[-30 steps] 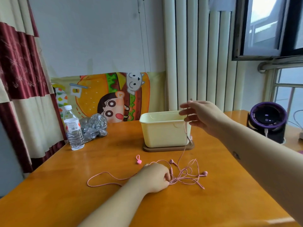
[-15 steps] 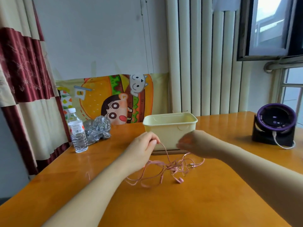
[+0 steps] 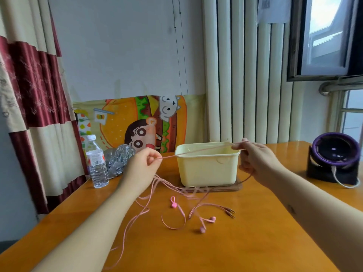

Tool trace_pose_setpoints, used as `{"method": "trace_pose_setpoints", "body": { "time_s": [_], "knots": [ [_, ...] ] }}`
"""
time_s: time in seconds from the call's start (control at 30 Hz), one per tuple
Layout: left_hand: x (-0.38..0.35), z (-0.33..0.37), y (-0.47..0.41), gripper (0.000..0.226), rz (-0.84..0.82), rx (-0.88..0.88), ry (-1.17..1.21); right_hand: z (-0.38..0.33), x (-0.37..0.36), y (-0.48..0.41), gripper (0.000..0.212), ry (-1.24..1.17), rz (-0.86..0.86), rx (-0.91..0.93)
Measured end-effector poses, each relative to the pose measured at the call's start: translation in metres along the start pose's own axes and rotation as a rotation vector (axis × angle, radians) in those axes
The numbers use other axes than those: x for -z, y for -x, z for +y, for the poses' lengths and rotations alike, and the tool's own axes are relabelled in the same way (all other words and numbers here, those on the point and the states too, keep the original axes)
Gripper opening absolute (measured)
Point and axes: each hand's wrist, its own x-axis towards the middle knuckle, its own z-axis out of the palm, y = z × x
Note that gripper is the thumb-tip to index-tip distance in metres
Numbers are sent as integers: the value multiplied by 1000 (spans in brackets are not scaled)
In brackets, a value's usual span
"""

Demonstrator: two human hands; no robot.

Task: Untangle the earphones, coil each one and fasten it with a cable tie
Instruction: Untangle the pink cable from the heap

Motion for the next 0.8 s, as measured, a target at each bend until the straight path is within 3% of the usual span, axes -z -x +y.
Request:
{"method": "trace_pose_setpoints", "body": {
  "time_s": [0.13,0.23,0.33,0.43,0.5,0.53,0.67,0.73,0.8],
  "knots": [
    [-4,-9,0,12,-1,313,330,6,6,0,15,-187,93,-142],
    [-4,-17,-1,36,-37,525,476,14,12,0,16,-85,98,-110],
    [0,-21,0,57,-69,545,339,22,22,-2,28,498,6,-42],
    [2,-14,5,58,-215,436,323,28,22,5,27,1222,-311,-127],
    [1,-1,8,51,-349,393,365,30,12,11,55,1461,-518,-145],
    [-1,8,9,47,-408,361,360,27,3,16,67,1417,-590,-96],
    [-10,47,11,34,-533,176,209,-6,-45,42,79,735,-638,157],
    [-15,58,10,30,-530,96,118,-15,-63,51,87,629,-616,199],
    [-17,61,9,36,-509,45,-16,-16,-71,57,81,638,-614,195]
  ]
}}
